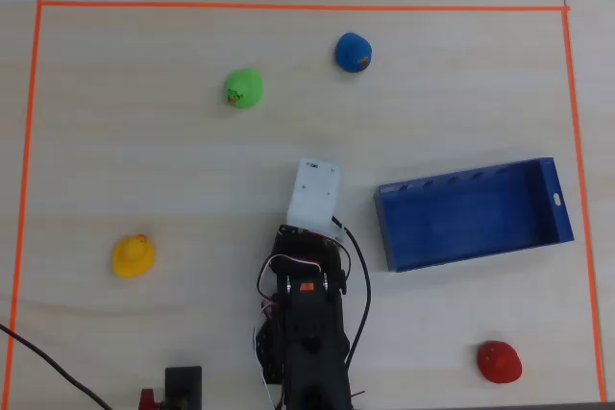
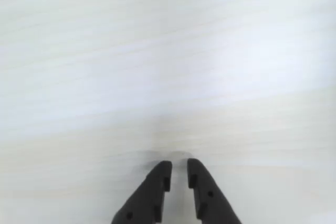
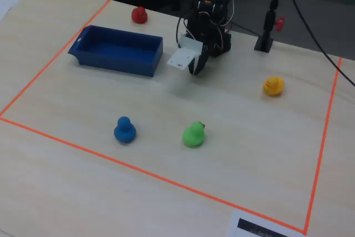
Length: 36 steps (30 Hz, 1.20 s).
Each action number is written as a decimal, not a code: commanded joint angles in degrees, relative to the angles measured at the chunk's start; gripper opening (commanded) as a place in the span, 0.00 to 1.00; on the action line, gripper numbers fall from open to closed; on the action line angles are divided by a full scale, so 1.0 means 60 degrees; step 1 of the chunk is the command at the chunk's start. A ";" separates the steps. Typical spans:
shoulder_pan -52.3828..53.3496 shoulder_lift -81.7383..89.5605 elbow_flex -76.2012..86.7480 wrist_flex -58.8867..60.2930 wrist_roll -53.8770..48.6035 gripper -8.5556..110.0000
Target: Grasp yellow duck and put it into box.
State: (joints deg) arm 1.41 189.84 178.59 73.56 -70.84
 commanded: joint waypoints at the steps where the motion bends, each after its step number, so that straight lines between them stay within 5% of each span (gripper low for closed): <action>1: -0.0059 -0.0015 -0.0059 0.0220 0.0103 0.08; 36: -0.0176 -0.0015 -0.0059 0.0220 0.0073 0.08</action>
State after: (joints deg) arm 0.79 189.84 178.59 73.56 -70.84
